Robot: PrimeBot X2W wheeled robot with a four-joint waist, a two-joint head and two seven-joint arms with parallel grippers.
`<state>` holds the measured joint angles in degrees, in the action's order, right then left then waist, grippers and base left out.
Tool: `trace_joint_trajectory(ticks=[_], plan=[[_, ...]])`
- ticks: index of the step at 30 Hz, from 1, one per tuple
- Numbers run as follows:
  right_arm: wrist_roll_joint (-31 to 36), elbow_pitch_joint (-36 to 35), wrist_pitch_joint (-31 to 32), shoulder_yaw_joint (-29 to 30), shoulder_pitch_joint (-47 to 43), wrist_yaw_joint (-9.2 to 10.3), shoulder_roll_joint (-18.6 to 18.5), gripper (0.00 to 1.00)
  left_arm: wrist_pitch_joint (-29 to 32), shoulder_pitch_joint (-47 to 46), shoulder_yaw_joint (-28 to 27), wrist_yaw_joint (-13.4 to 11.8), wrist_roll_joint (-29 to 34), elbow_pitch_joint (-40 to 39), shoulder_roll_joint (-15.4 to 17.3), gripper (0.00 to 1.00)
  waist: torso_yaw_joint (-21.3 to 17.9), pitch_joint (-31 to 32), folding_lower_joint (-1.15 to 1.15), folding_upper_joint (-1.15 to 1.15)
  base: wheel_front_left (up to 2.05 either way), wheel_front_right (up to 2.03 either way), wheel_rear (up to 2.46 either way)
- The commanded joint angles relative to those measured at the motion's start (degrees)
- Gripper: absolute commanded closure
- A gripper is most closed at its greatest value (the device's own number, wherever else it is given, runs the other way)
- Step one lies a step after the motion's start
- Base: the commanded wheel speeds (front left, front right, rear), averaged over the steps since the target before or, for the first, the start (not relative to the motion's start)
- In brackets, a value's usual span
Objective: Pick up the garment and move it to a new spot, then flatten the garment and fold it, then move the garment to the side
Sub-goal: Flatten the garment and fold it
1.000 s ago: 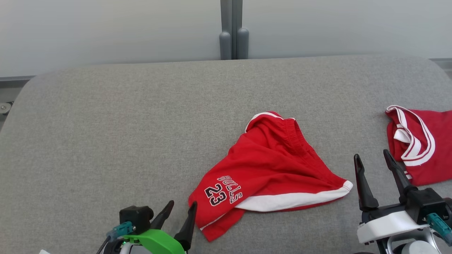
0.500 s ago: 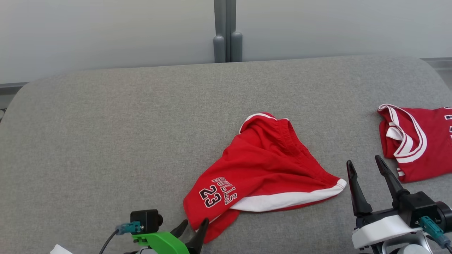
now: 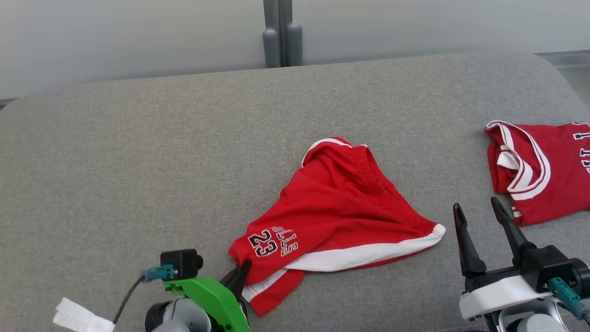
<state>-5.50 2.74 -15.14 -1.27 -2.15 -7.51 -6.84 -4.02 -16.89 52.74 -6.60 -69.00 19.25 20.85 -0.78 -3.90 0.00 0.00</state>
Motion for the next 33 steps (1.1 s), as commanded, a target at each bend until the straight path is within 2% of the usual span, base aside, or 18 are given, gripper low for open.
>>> trace_joint_trajectory(ticks=[1, 9, 16, 17, 18, 19, 20, 23, 25, 33], plan=[[0.10, -0.12, 0.03, 0.24, 0.41, 0.05, 0.03, 0.00, -0.12, -1.79, -0.81, 0.27, -0.34, 0.34, 0.64, 1.00, -0.13, -0.39, 0.00, 0.00, 0.00, 0.00, 0.00], [0.40, 0.27, 0.03, -0.28, 1.75, 0.04, 0.50, 0.00, 2.82, -9.42, -2.33, 0.73, 0.73, 3.94, 2.26, 1.00, -0.11, -1.81, 0.00, 0.00, 0.00, 0.00, 0.00], [-0.13, 1.05, 0.03, -1.56, 3.68, 0.05, 0.97, 0.00, 7.64, -14.87, -0.52, 1.55, 2.04, 12.53, 1.23, 1.00, -1.79, -3.19, 0.00, 0.00, 0.00, 0.00, 0.00], [-0.17, 1.14, 0.03, -1.44, 3.74, 0.04, 1.02, 0.00, 7.90, -15.27, -0.23, 1.56, 2.27, 13.95, 0.98, 0.88, -2.03, -3.29, 0.00, 0.00, 0.00, 0.00, 0.00], [-0.20, 1.20, 0.03, -1.35, 3.73, 0.04, 1.10, 0.00, 7.92, -15.53, -0.05, 1.80, 2.45, 15.32, 0.75, 0.58, -2.27, -3.33, 0.00, 0.00, 0.00, 0.00, 0.00], [-0.18, 1.23, 0.03, -1.20, 3.59, 0.05, 1.20, 0.00, 7.72, -15.57, -0.02, 2.10, 2.39, 16.58, 0.48, 0.23, -2.48, -3.32, 0.00, 0.00, 0.00, 0.00, 0.00], [-0.15, 1.23, 0.03, -1.00, 3.33, 0.04, 1.26, 0.00, 7.41, -15.55, -0.05, 2.35, 2.23, 17.60, 0.17, 0.00, -2.63, -3.28, 0.00, 0.00, 0.00, 0.00, 0.00], [-0.10, 1.33, 0.03, -0.58, 2.23, 0.04, 1.45, 0.00, 5.98, -14.71, -0.39, 3.31, 2.03, 19.83, -0.10, 0.00, -2.84, -2.64, 0.00, 0.00, 0.00, 0.00, 0.00], [-0.10, 1.52, 0.03, -0.34, 1.44, 0.04, 1.44, 0.00, 3.76, -13.01, -0.77, 3.43, 2.44, 20.91, 0.85, 0.00, -2.98, -1.50, 0.00, 0.00, 0.00, 0.00, 0.00], [-0.01, 0.04, 0.03, 1.21, -0.13, 0.05, 0.96, 0.00, -4.89, -7.59, -4.53, 1.08, 1.26, 15.79, 4.57, 0.00, -2.00, 1.05, 0.00, 0.00, 0.00, 0.00, 0.00]])
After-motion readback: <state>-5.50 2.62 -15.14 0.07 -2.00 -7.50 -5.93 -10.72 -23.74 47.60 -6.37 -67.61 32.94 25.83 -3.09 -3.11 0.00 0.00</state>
